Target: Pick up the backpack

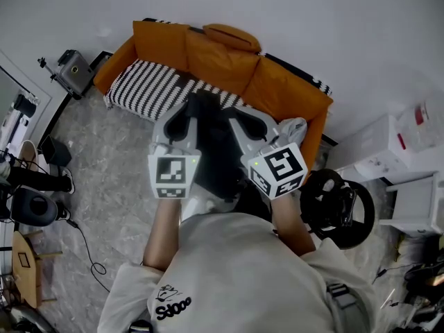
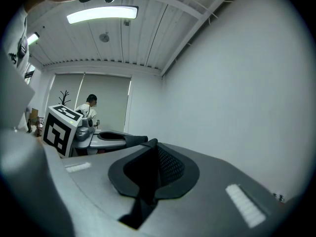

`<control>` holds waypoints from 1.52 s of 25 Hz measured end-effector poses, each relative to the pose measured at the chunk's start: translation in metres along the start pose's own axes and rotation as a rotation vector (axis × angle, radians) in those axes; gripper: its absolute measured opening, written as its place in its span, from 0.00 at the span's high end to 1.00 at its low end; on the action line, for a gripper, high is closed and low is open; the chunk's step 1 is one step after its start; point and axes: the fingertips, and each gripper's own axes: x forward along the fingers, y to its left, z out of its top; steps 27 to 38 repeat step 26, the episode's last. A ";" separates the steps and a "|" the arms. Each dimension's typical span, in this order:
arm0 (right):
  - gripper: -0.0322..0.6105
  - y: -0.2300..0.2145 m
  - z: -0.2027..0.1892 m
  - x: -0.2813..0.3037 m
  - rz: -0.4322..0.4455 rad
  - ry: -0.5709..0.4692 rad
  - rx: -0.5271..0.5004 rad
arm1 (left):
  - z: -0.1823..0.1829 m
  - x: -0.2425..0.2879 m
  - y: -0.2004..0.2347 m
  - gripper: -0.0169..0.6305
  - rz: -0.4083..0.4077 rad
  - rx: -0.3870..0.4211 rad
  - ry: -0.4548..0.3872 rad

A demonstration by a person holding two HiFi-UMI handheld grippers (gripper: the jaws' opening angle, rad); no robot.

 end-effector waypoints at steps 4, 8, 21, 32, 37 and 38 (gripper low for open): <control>0.94 0.001 -0.004 -0.001 -0.020 0.028 -0.016 | -0.004 -0.001 -0.003 0.90 -0.009 -0.002 0.008; 0.94 0.000 -0.006 -0.004 -0.033 0.036 -0.014 | -0.007 -0.002 -0.007 0.90 -0.023 -0.013 0.011; 0.94 -0.005 -0.014 -0.007 -0.059 0.059 -0.024 | -0.013 0.006 -0.013 0.90 -0.056 -0.037 0.025; 0.94 -0.005 -0.017 -0.004 -0.067 0.067 -0.028 | -0.017 0.007 -0.012 0.90 -0.060 -0.035 0.032; 0.94 -0.005 -0.017 -0.004 -0.067 0.067 -0.028 | -0.017 0.007 -0.012 0.90 -0.060 -0.035 0.032; 0.94 -0.005 -0.017 -0.004 -0.067 0.067 -0.028 | -0.017 0.007 -0.012 0.90 -0.060 -0.035 0.032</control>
